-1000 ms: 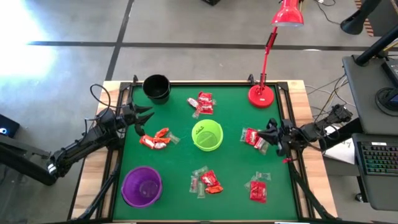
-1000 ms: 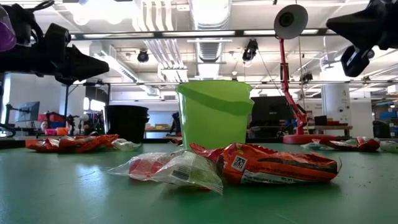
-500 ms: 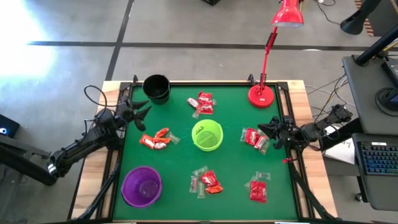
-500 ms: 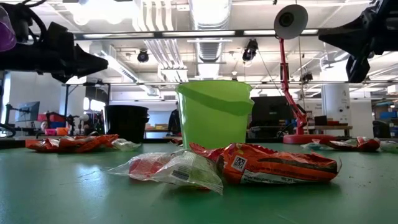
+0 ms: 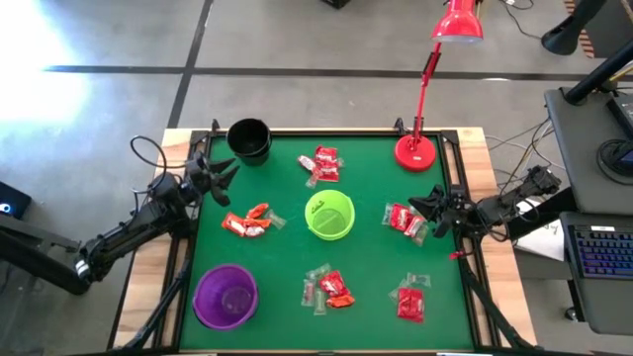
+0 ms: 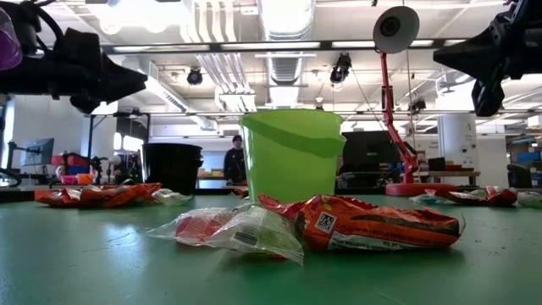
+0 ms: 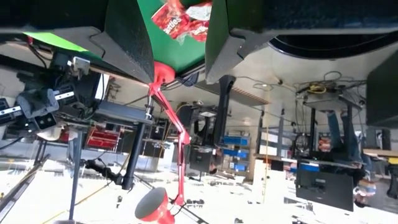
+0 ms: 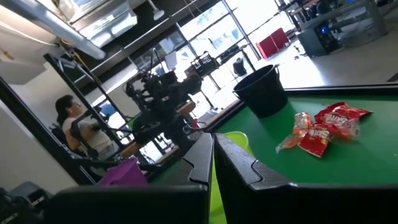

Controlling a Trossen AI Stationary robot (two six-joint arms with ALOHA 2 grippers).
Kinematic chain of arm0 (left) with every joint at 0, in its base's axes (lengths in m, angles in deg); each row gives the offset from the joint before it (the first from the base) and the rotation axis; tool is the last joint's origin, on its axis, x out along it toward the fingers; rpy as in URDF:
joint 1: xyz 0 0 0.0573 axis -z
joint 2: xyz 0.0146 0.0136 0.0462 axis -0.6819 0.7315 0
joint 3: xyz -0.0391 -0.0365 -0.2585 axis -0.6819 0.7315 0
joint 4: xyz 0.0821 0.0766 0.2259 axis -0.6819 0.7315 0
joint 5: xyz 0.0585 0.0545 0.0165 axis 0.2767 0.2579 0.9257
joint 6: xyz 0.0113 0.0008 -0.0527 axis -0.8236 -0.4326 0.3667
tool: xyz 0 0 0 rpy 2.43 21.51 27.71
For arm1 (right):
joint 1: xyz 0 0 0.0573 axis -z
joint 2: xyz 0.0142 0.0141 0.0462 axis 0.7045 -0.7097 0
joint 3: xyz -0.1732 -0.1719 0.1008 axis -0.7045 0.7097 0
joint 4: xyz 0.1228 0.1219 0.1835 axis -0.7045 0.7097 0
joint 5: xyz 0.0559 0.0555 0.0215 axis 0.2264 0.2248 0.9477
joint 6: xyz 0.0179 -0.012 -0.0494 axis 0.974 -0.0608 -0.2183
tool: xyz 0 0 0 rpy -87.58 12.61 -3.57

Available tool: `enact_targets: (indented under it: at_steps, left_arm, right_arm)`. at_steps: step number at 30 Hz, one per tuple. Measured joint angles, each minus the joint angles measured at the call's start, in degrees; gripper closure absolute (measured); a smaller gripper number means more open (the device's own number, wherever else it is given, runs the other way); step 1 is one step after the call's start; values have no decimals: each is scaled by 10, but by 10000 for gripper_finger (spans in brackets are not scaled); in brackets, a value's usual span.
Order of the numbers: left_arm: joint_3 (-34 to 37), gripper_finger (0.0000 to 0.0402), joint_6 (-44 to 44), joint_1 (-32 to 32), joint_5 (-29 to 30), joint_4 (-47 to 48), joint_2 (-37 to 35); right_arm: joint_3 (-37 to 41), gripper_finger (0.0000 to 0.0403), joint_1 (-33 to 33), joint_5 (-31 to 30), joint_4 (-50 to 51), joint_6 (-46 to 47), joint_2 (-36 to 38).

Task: Sort candy
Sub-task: Put the orange chocolate into the black bucket

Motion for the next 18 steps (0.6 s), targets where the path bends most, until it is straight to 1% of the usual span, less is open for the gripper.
enact_targets:
  at_steps: [6, 10, 14, 18]
  left_arm:
    - [0, 275, 3, 0, 16, -5, 8]
    - [0, 275, 24, 0, 16, -7, 16]
    - [0, 275, 22, 0, 16, -7, 25]
    - [0, 275, 26, 0, 46, -7, 35]
  right_arm:
    - [0, 394, 0, 1, 2, 0, 0]
    - [0, 394, 0, 1, 6, -2, 0]
    - [0, 394, 0, 1, 13, -2, 0]
    - [0, 394, 0, 1, 22, -2, 0]
